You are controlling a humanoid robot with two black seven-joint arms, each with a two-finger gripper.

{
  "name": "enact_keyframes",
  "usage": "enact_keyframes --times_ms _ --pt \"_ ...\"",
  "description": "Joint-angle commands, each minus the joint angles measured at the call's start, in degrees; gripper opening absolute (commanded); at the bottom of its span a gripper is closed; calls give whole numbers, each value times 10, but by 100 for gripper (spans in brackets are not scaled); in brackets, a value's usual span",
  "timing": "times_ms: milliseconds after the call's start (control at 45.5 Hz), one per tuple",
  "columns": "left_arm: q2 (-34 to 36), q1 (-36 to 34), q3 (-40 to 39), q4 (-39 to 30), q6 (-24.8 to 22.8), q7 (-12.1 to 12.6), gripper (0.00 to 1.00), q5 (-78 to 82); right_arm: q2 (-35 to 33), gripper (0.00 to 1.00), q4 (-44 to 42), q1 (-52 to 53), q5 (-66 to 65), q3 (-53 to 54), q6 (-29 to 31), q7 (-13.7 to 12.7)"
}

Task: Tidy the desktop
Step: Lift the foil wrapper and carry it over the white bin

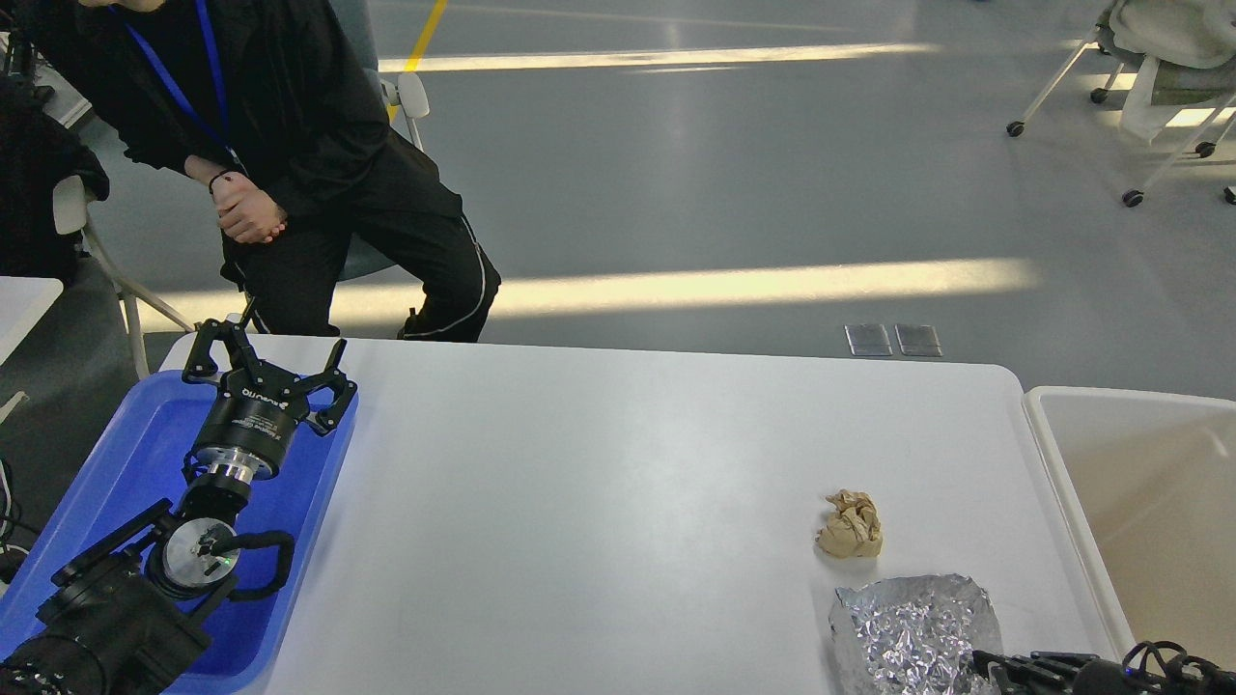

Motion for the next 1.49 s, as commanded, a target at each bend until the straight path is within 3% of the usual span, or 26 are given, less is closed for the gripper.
enact_keyframes --times_ms 0,242,395,571,1076,1471 --pt "0 0 0 0 0 0 100 0 11 0 -11 -3 2 -13 -7 -1" --pt "0 0 0 0 0 0 100 0 -3 0 12 34 36 -13 -2 1" --pt "0 0 0 0 0 0 100 0 -46 0 55 52 53 -12 0 19" --pt "0 0 0 0 0 0 100 0 -104 0 123 89 79 -13 5 20" --pt "0 0 0 0 0 0 100 0 -281 0 276 257 162 -4 136 20" --pt "0 0 0 0 0 0 100 0 -329 0 303 313 165 -1 183 20"
